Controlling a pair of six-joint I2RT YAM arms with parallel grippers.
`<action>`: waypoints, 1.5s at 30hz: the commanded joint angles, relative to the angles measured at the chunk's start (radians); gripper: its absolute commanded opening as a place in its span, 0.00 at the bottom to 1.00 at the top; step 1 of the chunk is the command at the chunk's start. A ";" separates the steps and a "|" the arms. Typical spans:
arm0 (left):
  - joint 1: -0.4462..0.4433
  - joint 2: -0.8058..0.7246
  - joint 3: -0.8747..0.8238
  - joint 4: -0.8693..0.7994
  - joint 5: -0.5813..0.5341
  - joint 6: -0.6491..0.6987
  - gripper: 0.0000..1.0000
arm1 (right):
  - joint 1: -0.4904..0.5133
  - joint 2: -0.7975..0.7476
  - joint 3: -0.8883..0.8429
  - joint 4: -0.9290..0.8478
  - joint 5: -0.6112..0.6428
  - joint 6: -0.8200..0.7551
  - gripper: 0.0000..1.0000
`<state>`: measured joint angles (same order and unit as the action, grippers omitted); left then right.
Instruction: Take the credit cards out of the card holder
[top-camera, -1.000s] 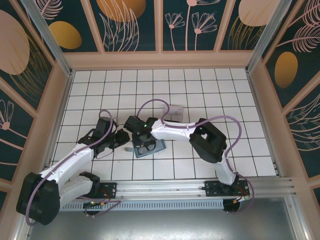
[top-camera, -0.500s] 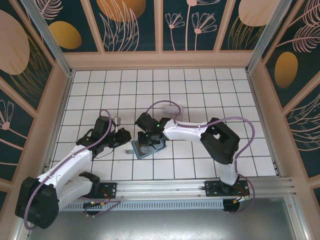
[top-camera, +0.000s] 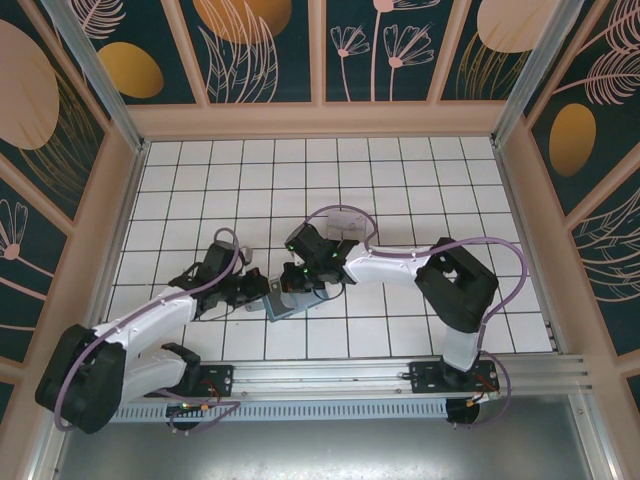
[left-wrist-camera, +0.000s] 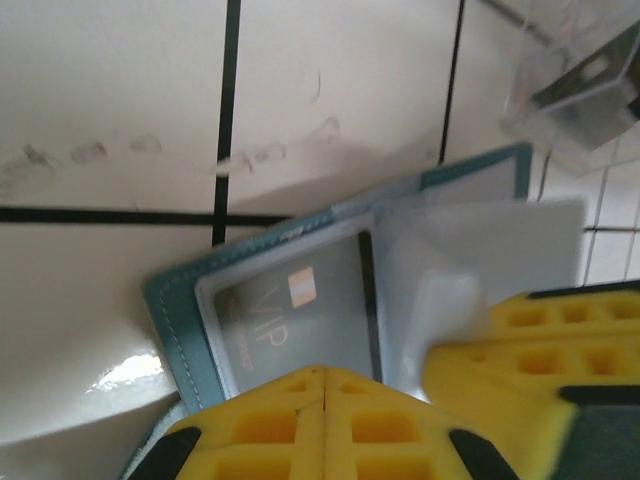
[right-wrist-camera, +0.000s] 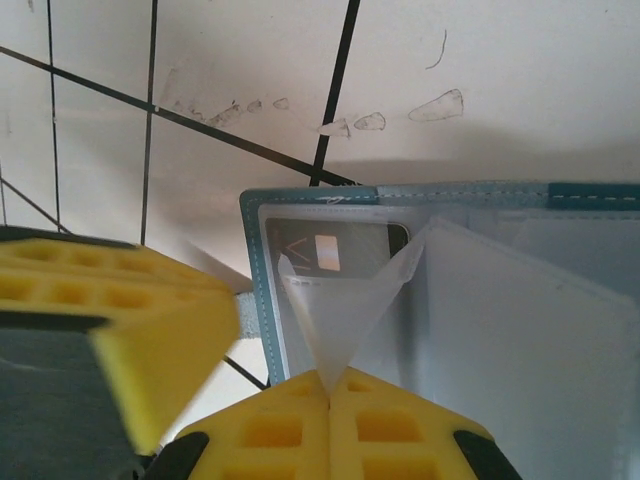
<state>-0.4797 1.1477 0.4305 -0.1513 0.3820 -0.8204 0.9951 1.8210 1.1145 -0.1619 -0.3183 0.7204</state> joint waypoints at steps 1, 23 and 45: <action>-0.041 0.044 -0.004 0.075 -0.008 -0.041 0.08 | -0.007 -0.039 -0.014 0.068 -0.043 0.020 0.05; -0.123 0.242 0.136 0.066 -0.023 -0.025 0.08 | -0.035 -0.189 -0.096 -0.086 0.152 0.023 0.34; -0.268 0.560 0.366 -0.005 -0.084 0.000 0.10 | -0.138 -0.388 -0.339 0.071 0.056 0.068 0.29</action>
<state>-0.7387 1.6825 0.7902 -0.0883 0.3420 -0.8413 0.8642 1.4296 0.8001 -0.1673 -0.1944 0.7685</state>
